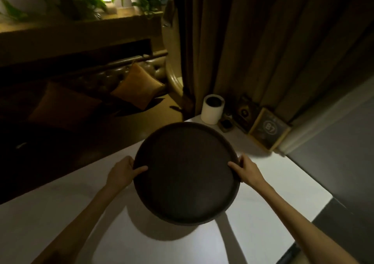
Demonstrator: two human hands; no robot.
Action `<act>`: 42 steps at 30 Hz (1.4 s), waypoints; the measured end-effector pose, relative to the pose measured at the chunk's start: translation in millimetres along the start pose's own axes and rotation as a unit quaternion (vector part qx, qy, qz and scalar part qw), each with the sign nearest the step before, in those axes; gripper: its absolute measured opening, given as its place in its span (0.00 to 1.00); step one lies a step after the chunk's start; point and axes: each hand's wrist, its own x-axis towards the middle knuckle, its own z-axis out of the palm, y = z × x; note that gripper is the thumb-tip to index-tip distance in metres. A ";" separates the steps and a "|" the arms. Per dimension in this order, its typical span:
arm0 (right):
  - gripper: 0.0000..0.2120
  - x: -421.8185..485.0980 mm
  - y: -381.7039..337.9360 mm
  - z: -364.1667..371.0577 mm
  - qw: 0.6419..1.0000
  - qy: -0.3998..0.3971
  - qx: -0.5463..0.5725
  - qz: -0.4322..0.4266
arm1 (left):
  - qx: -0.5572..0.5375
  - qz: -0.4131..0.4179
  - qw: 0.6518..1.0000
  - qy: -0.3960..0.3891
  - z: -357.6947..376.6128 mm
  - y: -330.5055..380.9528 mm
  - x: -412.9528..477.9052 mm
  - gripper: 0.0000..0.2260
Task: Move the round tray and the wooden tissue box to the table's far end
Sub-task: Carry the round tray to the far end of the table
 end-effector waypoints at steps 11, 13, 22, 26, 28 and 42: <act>0.19 117.4 196.2 -9.9 0.991 0.042 -0.039 0.121 | 0.119 -0.022 0.989 -0.089 205.3 88.5 100.4 0.26; 0.19 144.0 225.8 -1.2 0.989 0.045 -0.054 0.131 | 0.141 -0.030 0.985 -0.096 234.3 85.9 125.3 0.30; 0.16 217.6 273.1 13.3 0.981 0.082 -0.069 0.164 | 0.130 -0.016 0.990 -0.049 324.6 100.8 209.7 0.48; 0.16 226.6 289.1 18.1 0.972 0.112 -0.125 0.165 | 0.145 0.007 0.988 -0.051 343.6 108.8 216.7 0.37; 0.17 225.9 291.1 21.2 0.967 0.122 -0.146 0.172 | 0.152 0.003 0.987 -0.053 351.3 106.0 219.9 0.29; 0.26 173.3 264.7 89.7 0.956 0.067 -0.174 0.227 | 0.155 -0.024 0.983 -0.091 407.7 101.6 155.8 0.30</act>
